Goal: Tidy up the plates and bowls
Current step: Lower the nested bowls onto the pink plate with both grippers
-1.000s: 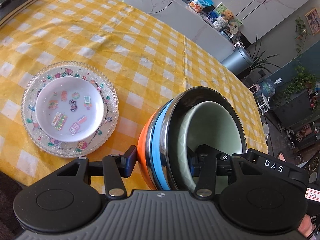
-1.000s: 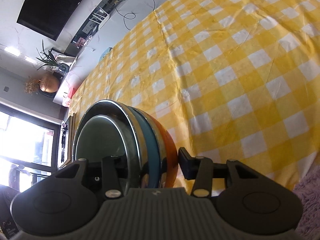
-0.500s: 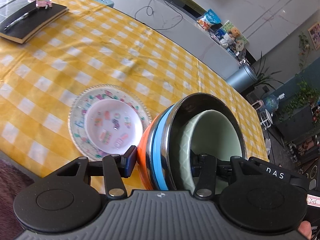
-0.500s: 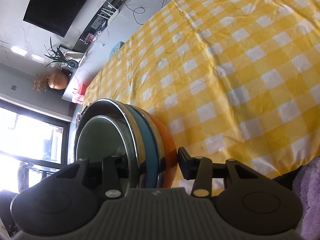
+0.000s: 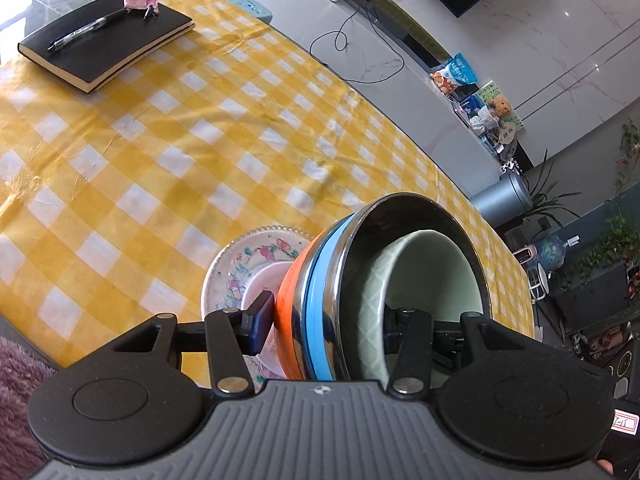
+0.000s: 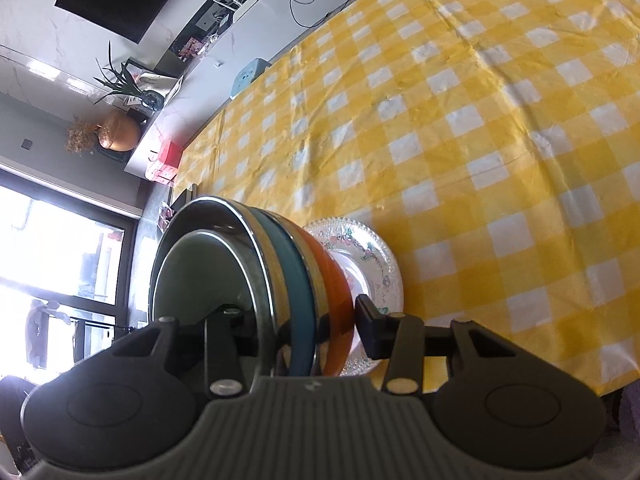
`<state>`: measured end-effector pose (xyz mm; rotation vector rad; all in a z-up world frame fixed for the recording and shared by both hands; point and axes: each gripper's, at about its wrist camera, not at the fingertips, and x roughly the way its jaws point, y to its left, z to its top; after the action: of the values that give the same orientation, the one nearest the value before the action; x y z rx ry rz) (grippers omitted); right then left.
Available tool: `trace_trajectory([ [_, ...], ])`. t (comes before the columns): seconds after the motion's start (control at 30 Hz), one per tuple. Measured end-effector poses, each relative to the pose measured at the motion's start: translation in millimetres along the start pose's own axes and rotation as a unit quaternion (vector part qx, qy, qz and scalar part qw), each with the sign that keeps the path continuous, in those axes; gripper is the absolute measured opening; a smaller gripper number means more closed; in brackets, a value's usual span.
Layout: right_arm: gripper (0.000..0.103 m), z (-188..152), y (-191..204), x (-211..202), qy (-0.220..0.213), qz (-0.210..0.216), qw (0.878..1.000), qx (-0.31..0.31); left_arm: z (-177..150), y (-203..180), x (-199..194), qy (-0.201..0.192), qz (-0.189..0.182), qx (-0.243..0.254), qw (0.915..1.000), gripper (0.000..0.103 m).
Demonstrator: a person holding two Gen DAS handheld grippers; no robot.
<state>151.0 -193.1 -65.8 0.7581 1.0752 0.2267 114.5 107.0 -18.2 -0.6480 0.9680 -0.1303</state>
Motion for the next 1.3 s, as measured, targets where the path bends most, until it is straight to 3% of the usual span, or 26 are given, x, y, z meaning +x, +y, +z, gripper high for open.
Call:
trace_trajectory([
  [0.5, 0.043, 7, -2, 38, 0.032, -0.027, 0.999, 0.011, 8, 26, 28, 0.027, 0.012, -0.023, 0.9993, 0.054],
  [0.9, 0.045, 6, -1, 40, 0.030, -0.026, 0.999, 0.001, 8, 20, 30, 0.017, 0.020, 0.006, 0.9996, 0.054],
  [1.17, 0.060, 4, 5, 39, 0.026, -0.030, 0.999, -0.017, 10, 20, 26, 0.007, 0.019, 0.012, 0.9997, 0.054],
  [1.3, 0.067, 2, 4, 37, 0.024, -0.030, 0.999, -0.013, 9, 20, 22, -0.002, 0.020, 0.013, 0.9997, 0.068],
])
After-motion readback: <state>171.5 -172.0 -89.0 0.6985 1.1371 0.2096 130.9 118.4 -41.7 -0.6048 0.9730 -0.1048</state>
